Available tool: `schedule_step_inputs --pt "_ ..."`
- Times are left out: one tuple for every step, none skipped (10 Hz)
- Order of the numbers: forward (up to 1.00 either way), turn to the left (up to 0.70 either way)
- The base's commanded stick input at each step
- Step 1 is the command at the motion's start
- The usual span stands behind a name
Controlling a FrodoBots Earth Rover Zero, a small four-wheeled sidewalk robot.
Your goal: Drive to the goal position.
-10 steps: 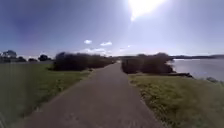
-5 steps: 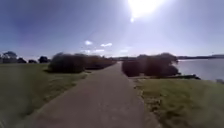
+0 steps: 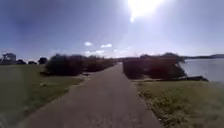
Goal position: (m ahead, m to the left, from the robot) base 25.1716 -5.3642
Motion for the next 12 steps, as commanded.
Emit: schedule_step_inputs --pt "0.85 0.0" --pt "0.85 0.0" --pt "0.85 0.0" --pt "0.85 0.0" --pt "0.85 0.0" --pt "0.85 0.0" --pt "0.85 0.0" --pt "0.85 0.0" --pt "0.85 0.0" --pt "0.85 0.0" --pt "0.85 0.0" --pt "0.85 0.0"
